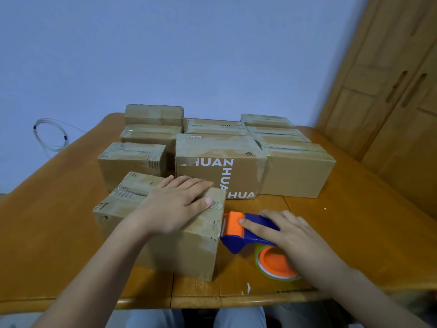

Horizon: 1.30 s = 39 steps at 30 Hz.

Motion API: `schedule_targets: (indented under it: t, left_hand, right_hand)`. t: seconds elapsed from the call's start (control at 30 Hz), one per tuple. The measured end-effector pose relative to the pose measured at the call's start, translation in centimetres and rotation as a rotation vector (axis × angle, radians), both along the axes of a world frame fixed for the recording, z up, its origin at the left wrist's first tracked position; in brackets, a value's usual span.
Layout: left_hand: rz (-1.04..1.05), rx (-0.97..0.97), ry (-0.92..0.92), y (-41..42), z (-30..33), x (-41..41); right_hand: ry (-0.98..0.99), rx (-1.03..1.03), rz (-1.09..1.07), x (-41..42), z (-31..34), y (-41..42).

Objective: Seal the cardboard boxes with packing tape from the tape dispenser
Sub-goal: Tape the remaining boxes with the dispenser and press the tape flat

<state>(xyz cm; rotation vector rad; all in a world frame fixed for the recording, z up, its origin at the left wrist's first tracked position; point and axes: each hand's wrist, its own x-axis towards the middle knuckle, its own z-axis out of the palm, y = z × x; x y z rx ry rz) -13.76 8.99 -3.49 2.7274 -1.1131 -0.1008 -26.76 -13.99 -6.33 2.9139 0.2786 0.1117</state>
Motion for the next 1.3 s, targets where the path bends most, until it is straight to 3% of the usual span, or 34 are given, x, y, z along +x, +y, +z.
schedule_targets:
  t: [0.1, 0.53, 0.83, 0.9, 0.97, 1.17, 1.3]
  left_hand:
    - [0.001, 0.005, 0.008, -0.2, 0.1, -0.1]
    - [-0.003, -0.019, -0.003, -0.3, -0.2, -0.1]
    - [0.009, -0.011, -0.02, -0.4, -0.4, 0.1]
    - [0.011, -0.018, -0.014, -0.4, -0.3, 0.0]
    - [0.009, -0.027, -0.004, -0.1, -0.1, -0.2]
    - [0.039, -0.032, 0.011, -0.6, 0.2, -0.3]
    - [0.053, -0.054, -0.023, -1.1, 0.3, -0.2]
  right_hand:
    - [0.071, 0.005, 0.066, 0.5, 1.5, -0.1]
    - [0.117, -0.311, 0.159, 2.1, 5.7, 1.4]
    - [0.082, -0.381, 0.123, 2.0, 5.7, 3.0]
    - [0.176, -0.446, 0.169, 2.0, 4.4, 4.4]
    - [0.263, -0.415, 0.147, 1.9, 3.2, 4.9]
    - [0.013, -0.273, -0.11, 0.6, 6.2, -0.5]
    - [-0.001, -0.05, -0.196, -0.5, 6.5, -3.2]
